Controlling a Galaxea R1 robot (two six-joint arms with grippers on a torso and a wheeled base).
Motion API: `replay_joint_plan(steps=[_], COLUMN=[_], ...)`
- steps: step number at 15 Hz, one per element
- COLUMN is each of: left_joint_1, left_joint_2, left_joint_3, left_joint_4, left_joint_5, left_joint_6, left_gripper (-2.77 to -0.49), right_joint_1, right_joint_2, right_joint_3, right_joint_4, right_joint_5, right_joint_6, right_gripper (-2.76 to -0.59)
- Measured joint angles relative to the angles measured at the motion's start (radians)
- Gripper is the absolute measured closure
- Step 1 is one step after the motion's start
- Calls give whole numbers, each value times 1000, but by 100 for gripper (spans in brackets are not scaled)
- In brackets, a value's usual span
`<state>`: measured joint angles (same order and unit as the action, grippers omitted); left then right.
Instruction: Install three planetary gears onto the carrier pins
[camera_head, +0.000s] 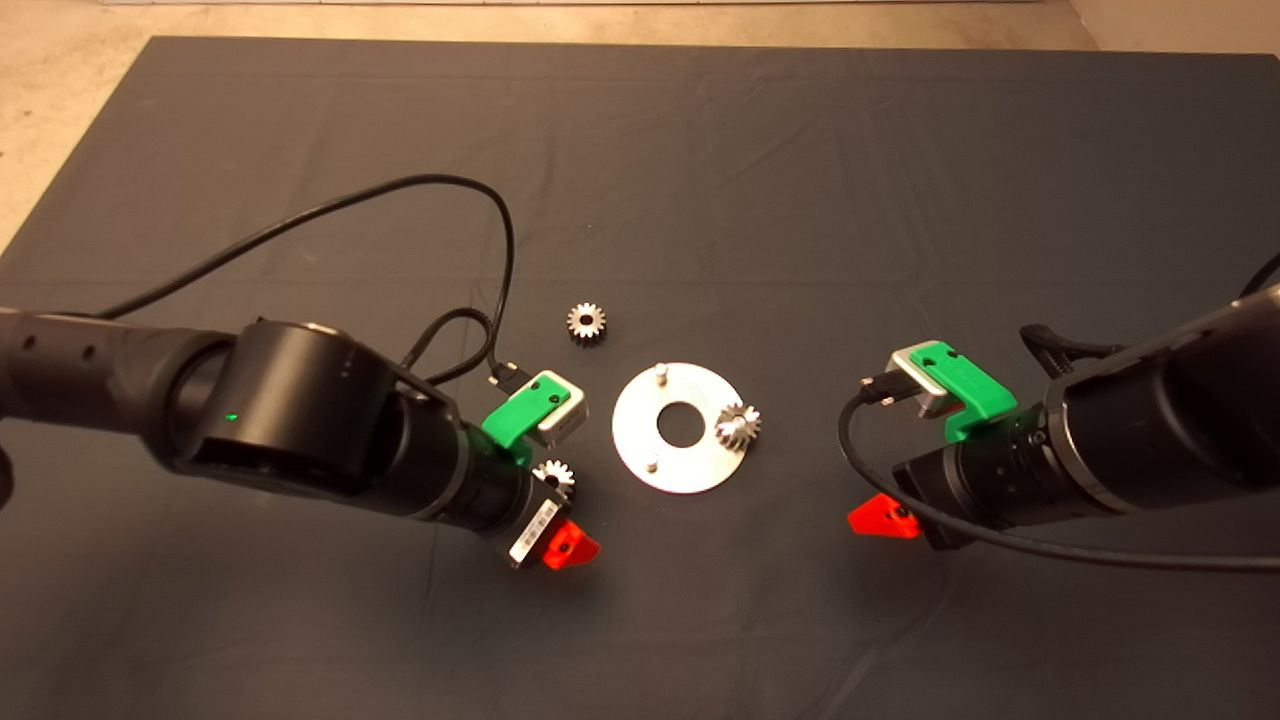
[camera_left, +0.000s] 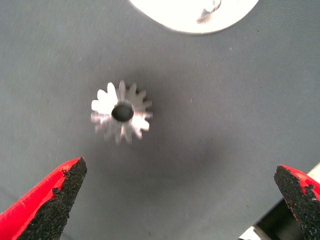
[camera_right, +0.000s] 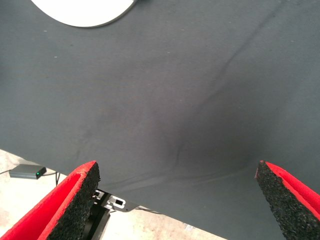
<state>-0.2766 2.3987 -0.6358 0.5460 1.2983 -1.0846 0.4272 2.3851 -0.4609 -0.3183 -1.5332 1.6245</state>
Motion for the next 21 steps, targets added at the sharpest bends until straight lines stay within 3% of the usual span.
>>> replay_joint_plan(steps=[2, 6, 8, 12, 15, 17, 21], left_joint_1=[0, 3, 4, 55, 61, 79, 80], left_joint_2=[25, 20, 20, 18, 19, 20, 20], left_joint_3=[-29, -56, -59, -58, -58, -59, -70], left_joint_4=[0, -1, 0, -2, -1, -1, -1], left_joint_5=[0, 1, 0, 0, 0, 0, 0], left_joint_6=[17, 71, 73, 77, 99, 118, 143], left_gripper=[-275, -275, -275, -275, -275, -275, -275], right_joint_1=[0, 3, 5, 5, 5, 5, 5], right_joint_2=[-1, -4, -5, -5, -5, -5, -5], right_joint_3=[0, 0, 0, 0, 0, 0, 0], right_joint_4=[1, 3, 4, 5, 5, 5, 5], right_joint_5=[1, 1, 0, 0, 0, 0, 0], right_joint_6=[0, 0, 0, 0, 0, 0, 0], right_gripper=[-234, -234, -234, -234, -234, -234, -234])
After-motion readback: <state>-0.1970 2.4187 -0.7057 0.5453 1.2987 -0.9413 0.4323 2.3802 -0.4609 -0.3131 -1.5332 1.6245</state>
